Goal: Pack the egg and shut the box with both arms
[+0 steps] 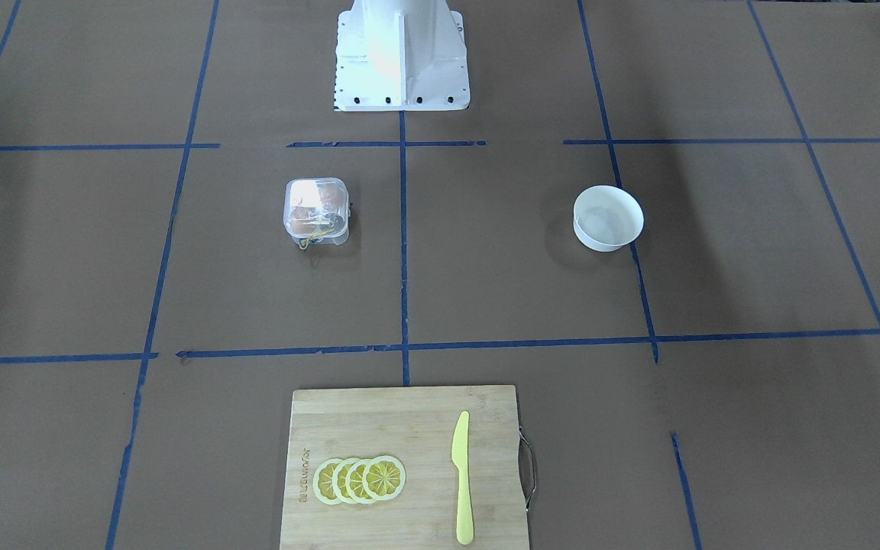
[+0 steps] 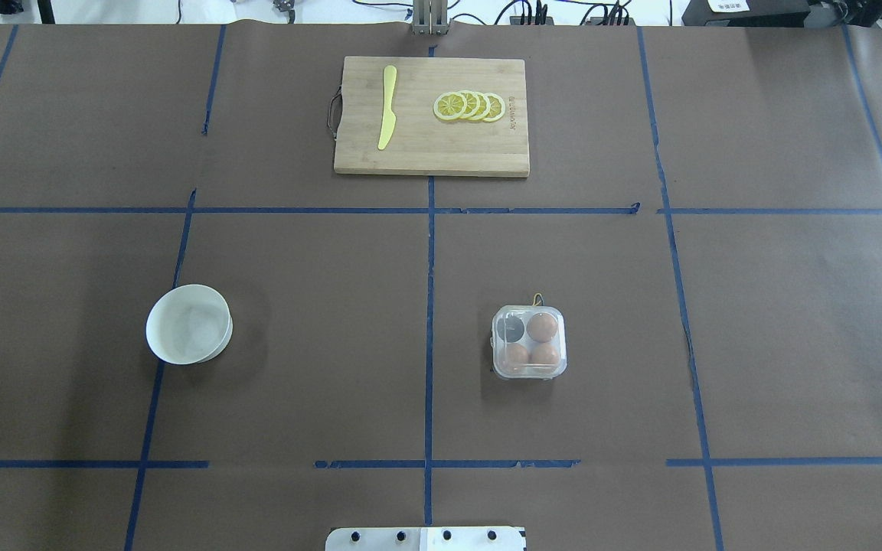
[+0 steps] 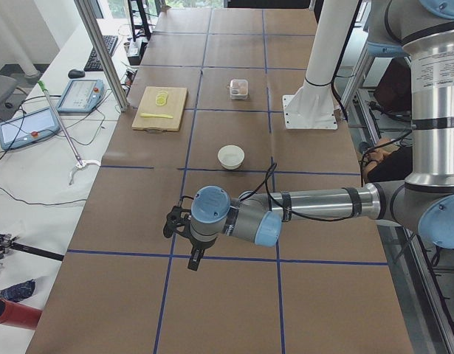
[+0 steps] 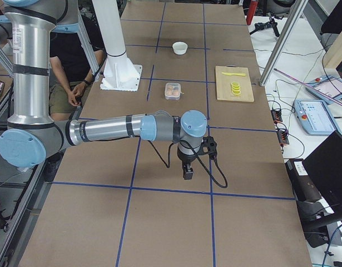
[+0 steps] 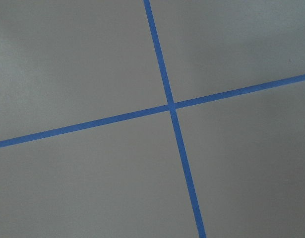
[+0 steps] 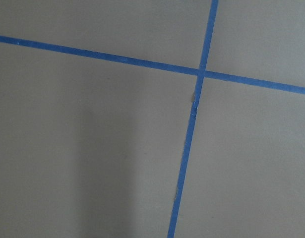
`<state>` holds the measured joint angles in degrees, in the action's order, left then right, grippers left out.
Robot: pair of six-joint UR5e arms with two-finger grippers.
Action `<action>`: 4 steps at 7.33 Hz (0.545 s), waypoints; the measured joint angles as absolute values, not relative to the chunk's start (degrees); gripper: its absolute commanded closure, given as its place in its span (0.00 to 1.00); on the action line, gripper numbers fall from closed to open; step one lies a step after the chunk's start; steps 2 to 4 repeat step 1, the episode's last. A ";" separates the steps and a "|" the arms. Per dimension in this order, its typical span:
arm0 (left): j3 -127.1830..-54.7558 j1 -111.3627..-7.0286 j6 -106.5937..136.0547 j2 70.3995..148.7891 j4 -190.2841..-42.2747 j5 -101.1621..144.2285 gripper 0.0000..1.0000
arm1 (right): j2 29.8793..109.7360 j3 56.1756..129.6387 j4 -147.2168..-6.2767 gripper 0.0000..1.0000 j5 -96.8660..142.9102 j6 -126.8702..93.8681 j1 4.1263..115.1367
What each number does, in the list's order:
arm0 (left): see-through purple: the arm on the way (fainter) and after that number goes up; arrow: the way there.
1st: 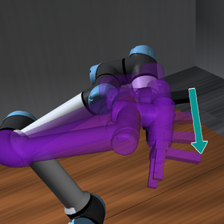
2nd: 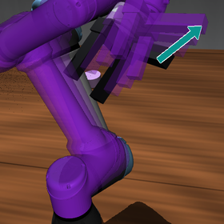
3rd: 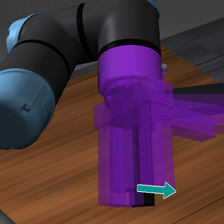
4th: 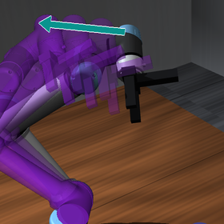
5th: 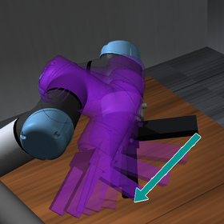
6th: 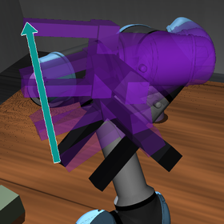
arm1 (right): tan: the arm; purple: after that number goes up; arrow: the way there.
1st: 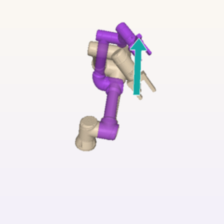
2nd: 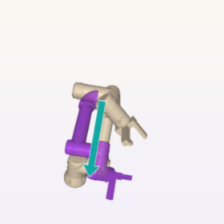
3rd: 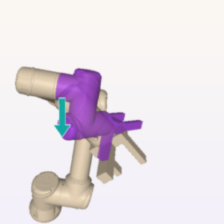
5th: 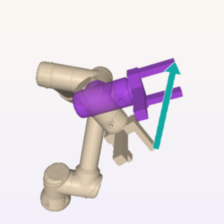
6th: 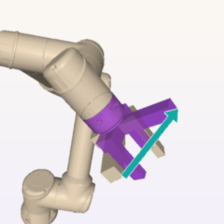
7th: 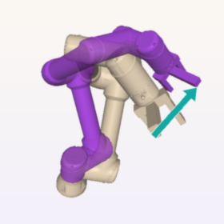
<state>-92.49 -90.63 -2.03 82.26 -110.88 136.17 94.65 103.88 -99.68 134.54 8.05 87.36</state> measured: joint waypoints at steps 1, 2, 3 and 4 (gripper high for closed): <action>-92.82 -90.69 -2.06 82.26 -110.85 136.18 0.00 | 94.66 103.77 -99.62 0.00 134.50 8.15 87.20; -92.82 -90.69 -2.06 82.26 -110.85 136.18 0.00 | 94.66 103.77 -99.62 0.00 134.50 8.15 87.20; -92.82 -90.69 -2.06 82.26 -110.85 136.18 0.00 | 94.66 103.77 -99.62 0.00 134.50 8.15 87.20; -92.82 -90.69 -2.06 82.26 -110.85 136.18 0.00 | 94.66 103.77 -99.62 0.00 134.50 8.15 87.20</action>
